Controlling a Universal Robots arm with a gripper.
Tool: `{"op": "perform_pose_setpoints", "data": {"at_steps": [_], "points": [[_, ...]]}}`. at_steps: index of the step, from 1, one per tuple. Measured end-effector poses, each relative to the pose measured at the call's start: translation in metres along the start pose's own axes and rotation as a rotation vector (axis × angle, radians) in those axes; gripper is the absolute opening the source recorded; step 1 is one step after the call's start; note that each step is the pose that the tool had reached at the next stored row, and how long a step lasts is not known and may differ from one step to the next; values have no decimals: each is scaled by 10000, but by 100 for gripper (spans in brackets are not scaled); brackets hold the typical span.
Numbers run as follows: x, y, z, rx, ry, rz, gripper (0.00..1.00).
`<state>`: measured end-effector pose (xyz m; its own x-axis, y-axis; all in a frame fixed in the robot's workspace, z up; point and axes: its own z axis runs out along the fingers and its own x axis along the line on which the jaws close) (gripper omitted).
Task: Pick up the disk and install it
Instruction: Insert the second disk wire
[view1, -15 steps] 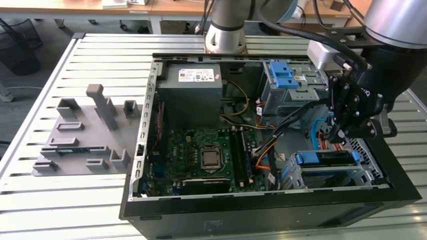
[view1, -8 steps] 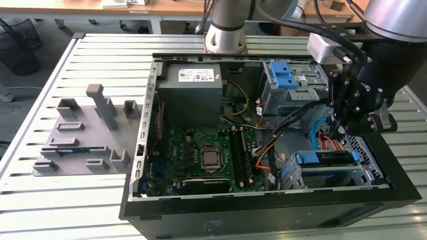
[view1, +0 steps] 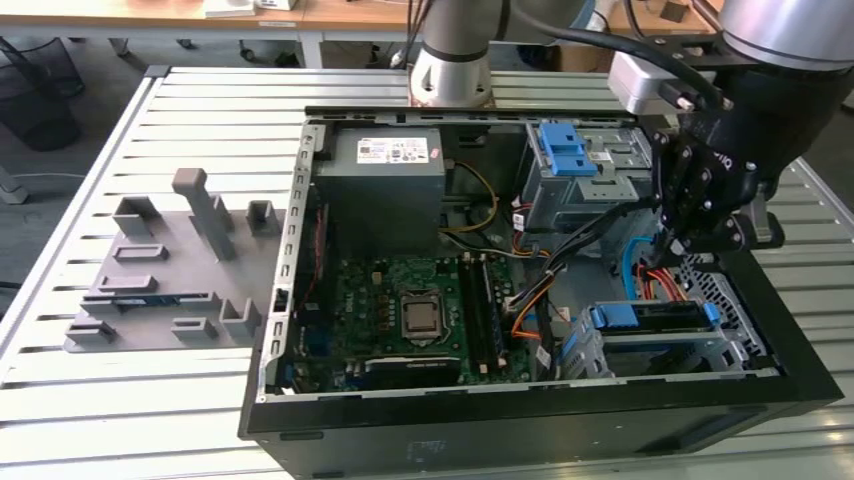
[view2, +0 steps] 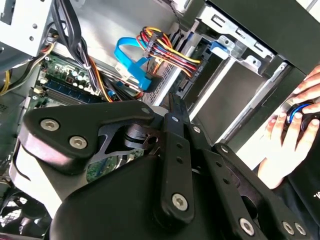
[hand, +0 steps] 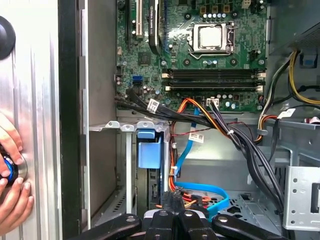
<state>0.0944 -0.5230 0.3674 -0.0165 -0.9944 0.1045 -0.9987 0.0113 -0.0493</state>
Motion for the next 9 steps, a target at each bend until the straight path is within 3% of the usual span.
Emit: {"op": "perform_pose_setpoints", "data": {"at_steps": [9], "points": [[-69, -3, -89, -5, 0, -1, 11]]}}
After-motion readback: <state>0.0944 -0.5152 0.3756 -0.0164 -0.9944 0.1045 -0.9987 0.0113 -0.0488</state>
